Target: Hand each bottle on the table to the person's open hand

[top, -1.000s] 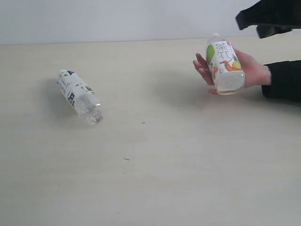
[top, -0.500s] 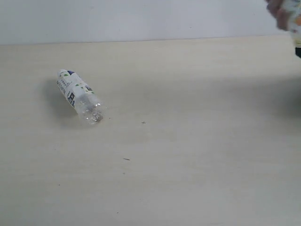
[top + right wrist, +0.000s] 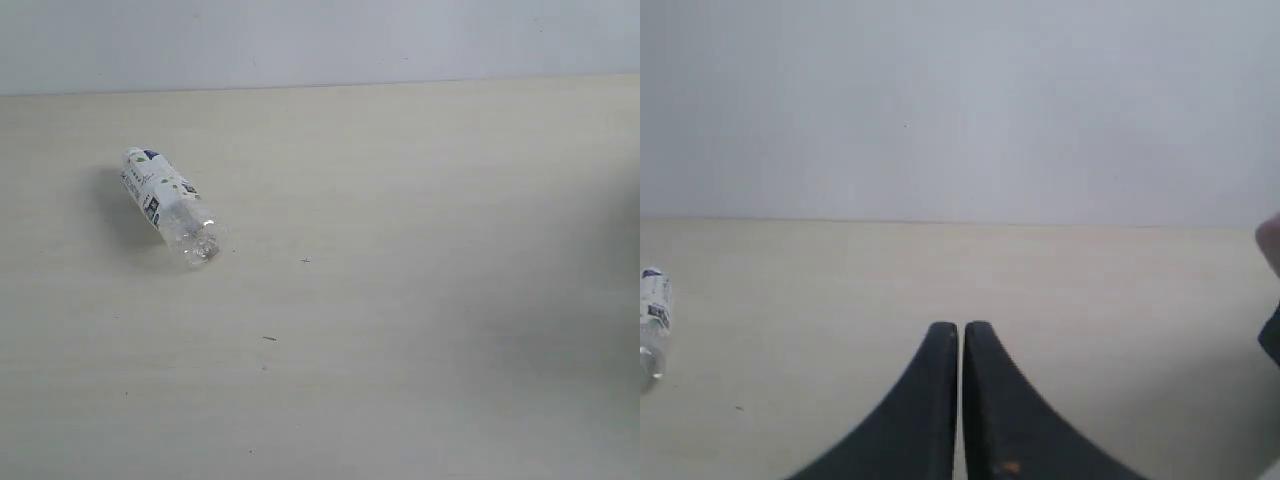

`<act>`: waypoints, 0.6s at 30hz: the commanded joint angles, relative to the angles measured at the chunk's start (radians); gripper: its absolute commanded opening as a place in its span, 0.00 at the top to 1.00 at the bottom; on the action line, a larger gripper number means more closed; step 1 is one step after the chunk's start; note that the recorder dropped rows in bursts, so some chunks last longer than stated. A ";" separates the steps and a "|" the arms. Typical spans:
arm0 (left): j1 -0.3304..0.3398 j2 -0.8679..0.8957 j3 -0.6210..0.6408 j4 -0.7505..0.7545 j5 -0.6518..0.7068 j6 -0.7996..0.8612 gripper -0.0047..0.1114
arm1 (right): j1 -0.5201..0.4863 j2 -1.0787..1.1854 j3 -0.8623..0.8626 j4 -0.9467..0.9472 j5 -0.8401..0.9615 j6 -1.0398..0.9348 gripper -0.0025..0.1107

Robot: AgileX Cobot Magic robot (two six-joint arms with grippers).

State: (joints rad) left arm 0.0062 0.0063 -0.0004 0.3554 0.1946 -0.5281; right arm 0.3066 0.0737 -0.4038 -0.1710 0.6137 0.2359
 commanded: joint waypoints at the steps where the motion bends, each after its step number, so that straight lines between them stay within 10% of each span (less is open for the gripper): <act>1: -0.007 -0.006 0.000 0.000 -0.001 0.001 0.88 | -0.003 -0.006 0.046 -0.121 -0.040 -0.008 0.95; 18: -0.007 -0.006 0.000 0.000 -0.001 0.001 0.88 | -0.003 -0.004 0.113 -0.142 -0.092 0.003 0.95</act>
State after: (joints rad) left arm 0.0062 0.0063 -0.0004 0.3554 0.1946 -0.5281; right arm 0.3066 0.0737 -0.3111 -0.3137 0.5385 0.2386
